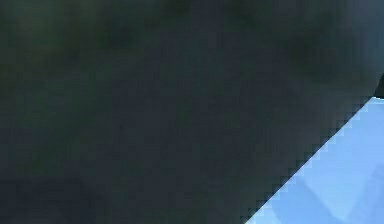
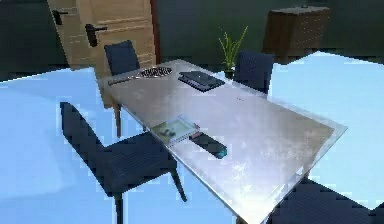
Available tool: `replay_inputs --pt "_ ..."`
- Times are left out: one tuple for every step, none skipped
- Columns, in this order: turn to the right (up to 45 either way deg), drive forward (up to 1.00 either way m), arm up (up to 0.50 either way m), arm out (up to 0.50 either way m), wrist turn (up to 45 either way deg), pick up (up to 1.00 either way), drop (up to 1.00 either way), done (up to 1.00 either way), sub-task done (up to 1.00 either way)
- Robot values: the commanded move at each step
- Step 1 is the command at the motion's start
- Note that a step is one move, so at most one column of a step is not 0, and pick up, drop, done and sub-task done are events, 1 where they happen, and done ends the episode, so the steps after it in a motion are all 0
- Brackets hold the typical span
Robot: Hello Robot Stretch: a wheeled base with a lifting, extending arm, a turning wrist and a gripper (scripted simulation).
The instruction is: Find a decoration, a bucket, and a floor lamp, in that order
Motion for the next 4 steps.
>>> replay_inputs --pt "30.0 0.0 0.0 0.0 0.0 0.0 0.0 0.0 0.0" --pt "0.0 0.05 0.0 0.0 0.0 0.0 0.0 0.0 0.0" --pt "18.0 0.0 0.0 0.0 0.0 0.0 0.0 0.0 0.0" --pt "0.0 0.6 0.0 0.0 0.0 0.0 0.0 0.0 0.0"
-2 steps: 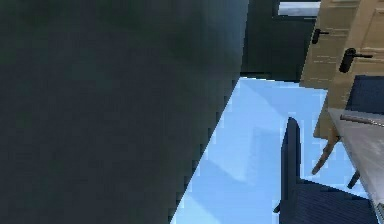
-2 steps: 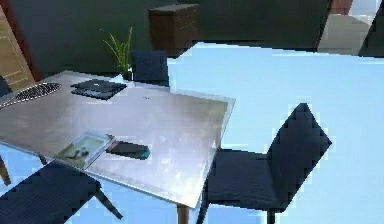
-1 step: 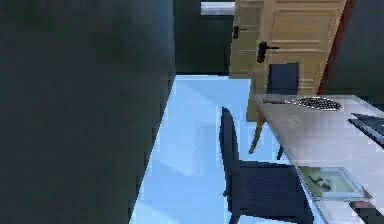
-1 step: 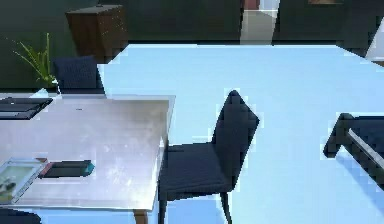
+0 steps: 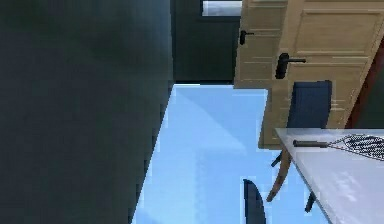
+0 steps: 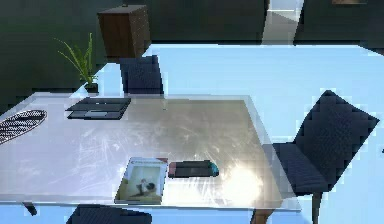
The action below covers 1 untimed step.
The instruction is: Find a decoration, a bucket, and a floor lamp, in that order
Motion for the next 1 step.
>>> replay_inputs --pt "-6.0 0.0 0.0 0.0 0.0 0.0 0.0 0.0 0.0"
